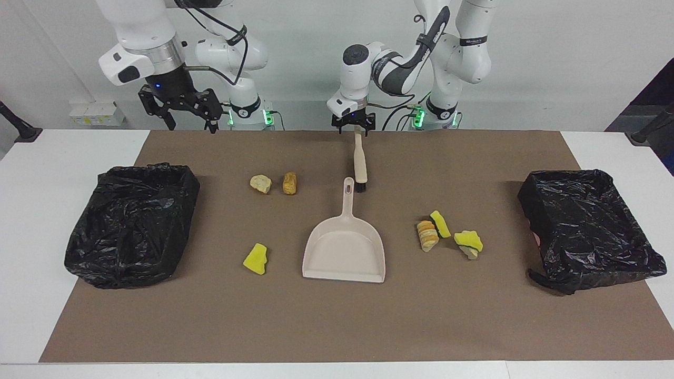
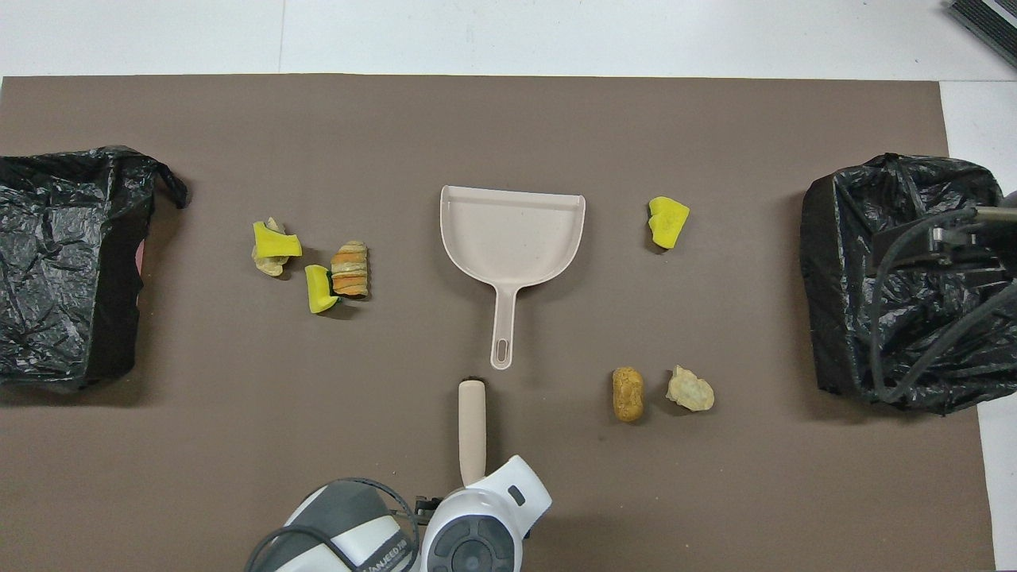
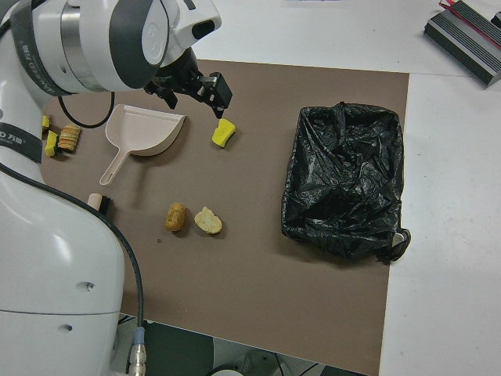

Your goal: Sweep and dump trash in bin

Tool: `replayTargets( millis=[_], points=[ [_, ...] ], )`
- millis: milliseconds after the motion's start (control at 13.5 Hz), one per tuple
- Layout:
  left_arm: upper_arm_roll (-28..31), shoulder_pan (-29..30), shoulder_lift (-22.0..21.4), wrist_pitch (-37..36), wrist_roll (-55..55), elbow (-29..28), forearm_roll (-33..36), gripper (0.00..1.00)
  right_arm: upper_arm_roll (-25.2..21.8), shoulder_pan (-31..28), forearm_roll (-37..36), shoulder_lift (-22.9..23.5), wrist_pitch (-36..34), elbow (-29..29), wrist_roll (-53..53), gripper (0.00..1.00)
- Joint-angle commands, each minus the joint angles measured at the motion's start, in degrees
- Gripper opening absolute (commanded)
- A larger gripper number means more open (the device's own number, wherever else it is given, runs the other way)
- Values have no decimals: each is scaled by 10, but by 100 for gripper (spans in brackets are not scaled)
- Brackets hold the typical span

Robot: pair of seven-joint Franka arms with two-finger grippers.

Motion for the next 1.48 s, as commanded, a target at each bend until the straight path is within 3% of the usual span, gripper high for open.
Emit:
replayTargets(
  millis=[0,74,148,518,740,1110,1406],
  points=[
    [12,-14,-21,7,-1,-22,-8,46,1,42,-5,26,48,-3,45,100],
    [13,-14,-21,2,2,-22,-8,18,1,59,-8,40,57,-2,56,100],
    [13,-8,-20,-13,5,-19,-8,0,1,80,-16,65,63,5,77,100],
    [18,14,-22,-47,12,-13,-3,0,0,160,-48,162,129,59,118,100],
    [18,39,-42,-108,16,3,7,0,2,187,-62,224,152,103,171,100],
    [18,172,-102,-158,116,4,18,0,1,245,-64,307,200,111,220,100],
    [18,262,-119,-229,198,44,84,0,5,255,-62,312,234,63,245,100]
  ],
)
